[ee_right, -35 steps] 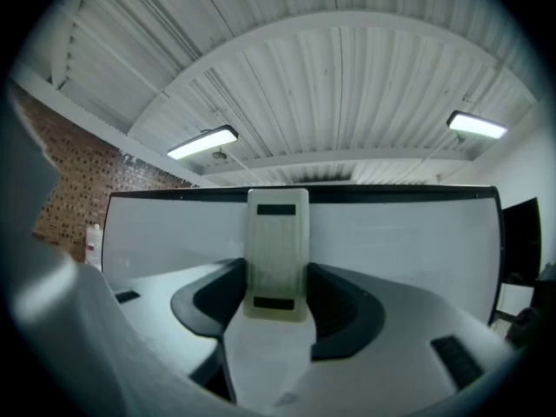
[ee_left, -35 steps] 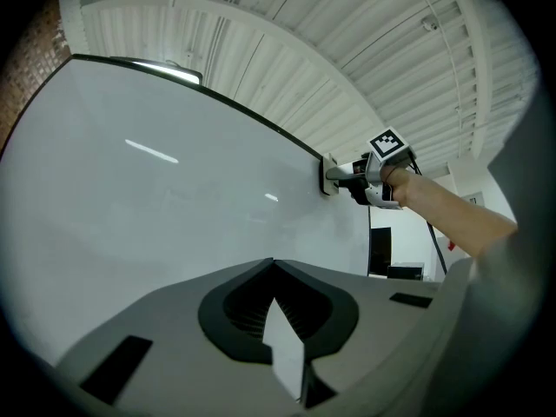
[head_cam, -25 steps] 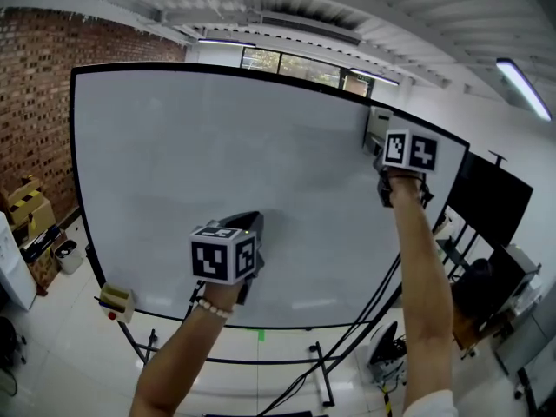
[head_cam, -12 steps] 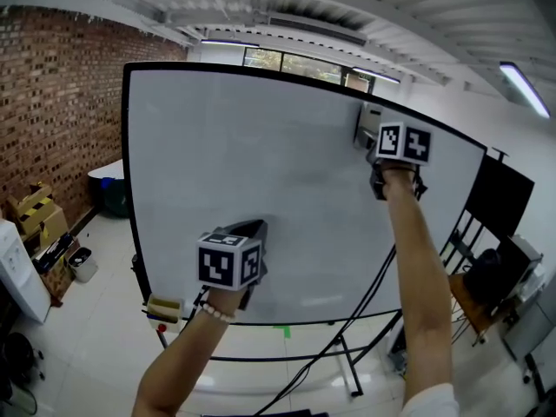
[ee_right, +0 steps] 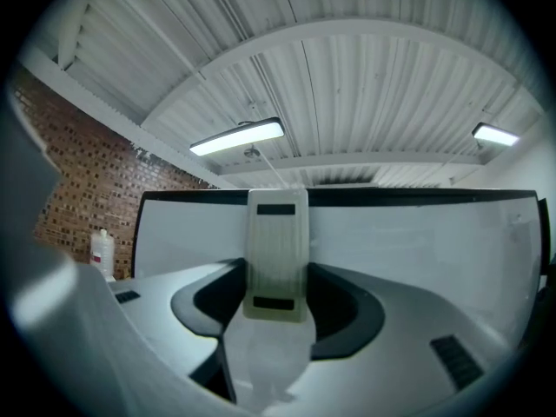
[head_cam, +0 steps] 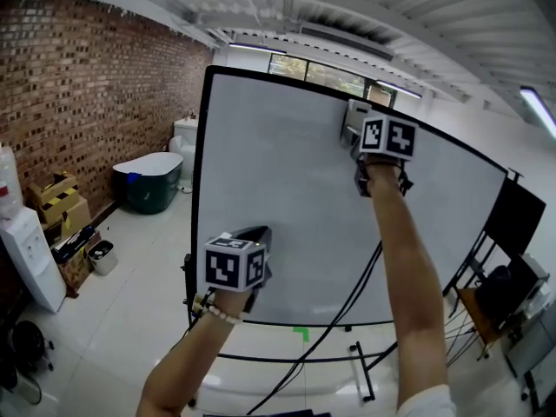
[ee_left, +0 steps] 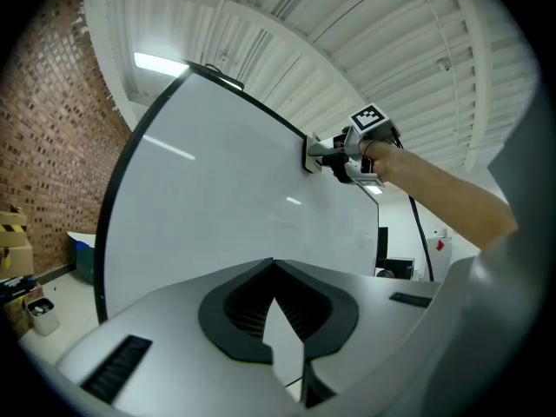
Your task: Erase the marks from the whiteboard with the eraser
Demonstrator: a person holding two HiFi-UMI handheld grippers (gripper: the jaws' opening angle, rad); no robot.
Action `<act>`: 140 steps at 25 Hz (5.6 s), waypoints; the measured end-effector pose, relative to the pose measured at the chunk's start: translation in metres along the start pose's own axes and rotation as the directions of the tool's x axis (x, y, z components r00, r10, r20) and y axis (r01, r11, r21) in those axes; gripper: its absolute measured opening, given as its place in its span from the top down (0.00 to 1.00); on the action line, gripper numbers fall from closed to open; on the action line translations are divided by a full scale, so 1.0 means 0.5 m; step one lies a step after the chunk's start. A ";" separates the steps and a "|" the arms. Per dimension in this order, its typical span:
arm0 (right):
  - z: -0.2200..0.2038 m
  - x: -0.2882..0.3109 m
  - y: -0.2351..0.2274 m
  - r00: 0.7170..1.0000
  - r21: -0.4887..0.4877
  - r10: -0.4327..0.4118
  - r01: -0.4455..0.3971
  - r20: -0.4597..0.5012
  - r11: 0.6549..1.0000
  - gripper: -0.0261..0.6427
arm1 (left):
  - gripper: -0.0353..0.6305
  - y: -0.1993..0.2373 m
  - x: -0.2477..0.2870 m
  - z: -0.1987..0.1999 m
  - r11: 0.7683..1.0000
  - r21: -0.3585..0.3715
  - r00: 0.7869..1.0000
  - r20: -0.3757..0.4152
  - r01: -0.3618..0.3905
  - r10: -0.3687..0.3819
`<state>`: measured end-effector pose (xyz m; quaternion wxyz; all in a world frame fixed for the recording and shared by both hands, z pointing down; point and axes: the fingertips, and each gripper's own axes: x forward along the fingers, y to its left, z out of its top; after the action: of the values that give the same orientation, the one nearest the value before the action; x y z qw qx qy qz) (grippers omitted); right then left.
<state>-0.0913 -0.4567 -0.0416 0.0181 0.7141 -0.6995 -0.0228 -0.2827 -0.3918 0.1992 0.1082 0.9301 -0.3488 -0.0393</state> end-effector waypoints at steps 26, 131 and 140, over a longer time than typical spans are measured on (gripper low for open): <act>-0.018 0.151 0.663 0.989 -0.045 0.149 -0.149 0.002 0.988 0.59 | 0.96 0.302 -0.270 -0.009 0.989 -0.091 0.993 0.018 -0.118 0.121; -0.313 -0.306 -1.345 0.985 0.023 -0.172 0.171 0.003 0.985 0.59 | 0.96 -0.832 0.675 -0.293 0.977 -0.088 0.979 -0.035 0.196 -0.200; -0.340 -0.340 -1.497 0.978 0.007 -0.207 0.207 -0.027 0.978 0.59 | 0.96 -0.856 0.708 -0.316 0.981 -0.079 0.982 -0.046 0.179 -0.183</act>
<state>0.6620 -0.2722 0.0864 0.0213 0.7832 -0.6213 -0.0117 0.2818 -0.2831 0.2558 0.1479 0.9540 -0.2579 -0.0373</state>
